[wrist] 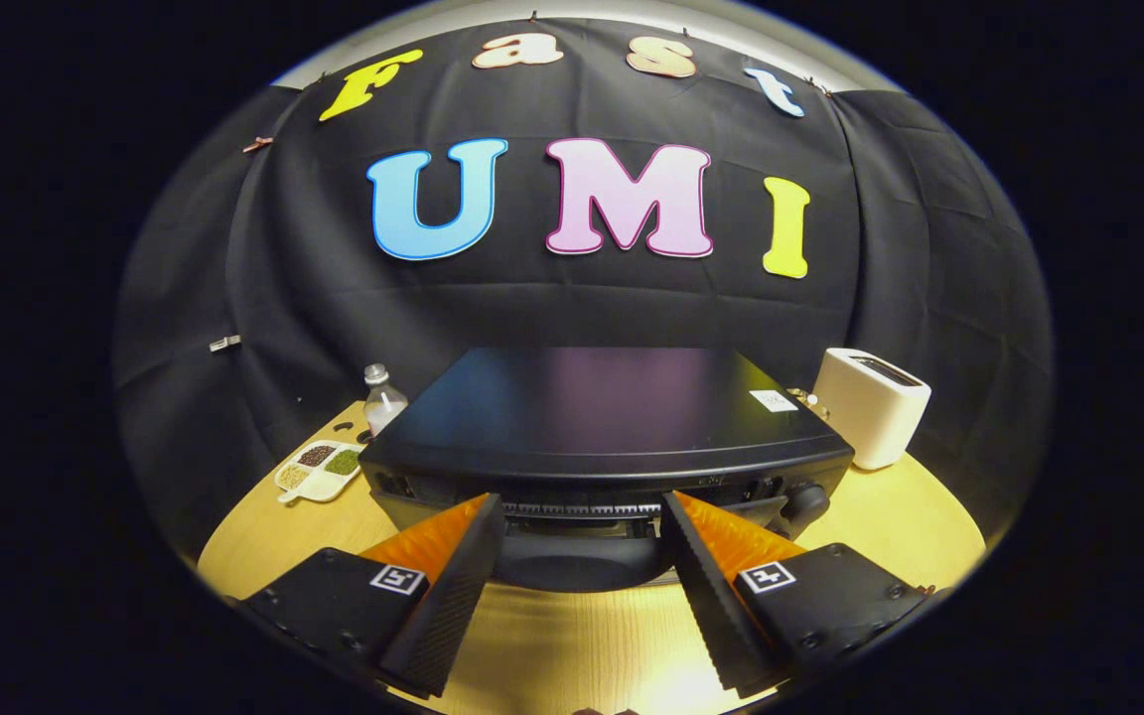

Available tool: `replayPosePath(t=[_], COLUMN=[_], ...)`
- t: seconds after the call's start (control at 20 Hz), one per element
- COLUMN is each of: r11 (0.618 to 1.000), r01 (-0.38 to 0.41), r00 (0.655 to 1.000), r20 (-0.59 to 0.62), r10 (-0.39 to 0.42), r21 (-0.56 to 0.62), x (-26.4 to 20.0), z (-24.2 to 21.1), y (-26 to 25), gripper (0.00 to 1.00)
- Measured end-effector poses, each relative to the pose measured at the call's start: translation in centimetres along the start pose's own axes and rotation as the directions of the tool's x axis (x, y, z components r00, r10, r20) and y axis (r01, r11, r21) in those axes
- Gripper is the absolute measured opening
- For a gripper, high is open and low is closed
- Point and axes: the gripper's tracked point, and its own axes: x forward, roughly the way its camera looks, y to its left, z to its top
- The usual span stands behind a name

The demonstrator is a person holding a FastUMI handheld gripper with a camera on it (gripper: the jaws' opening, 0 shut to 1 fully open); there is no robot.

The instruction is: Open the toaster oven, put the food inside, and close the toaster oven door.

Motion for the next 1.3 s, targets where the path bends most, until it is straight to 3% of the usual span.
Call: replayPosePath(t=[0.5, 0.8, 1.0, 1.3], r11=[0.999, 0.996, 0.997, 0.999], r01=[-0.041, -0.071, -0.080, -0.051], r00=[0.993, 0.960, 0.971, 0.989], r20=[-0.114, -0.268, -0.225, -0.135], r10=[0.041, 0.084, 0.082, 0.052], r21=[0.007, 0.057, 0.021, 0.006], x=[-5.4, -7.9, -9.9, -12.8], z=[-7.1, -14.0, -12.1, -5.1], y=[-0.1, -0.9, -2.7, -7.9], gripper=[0.98, 0.97, 0.97, 0.97])
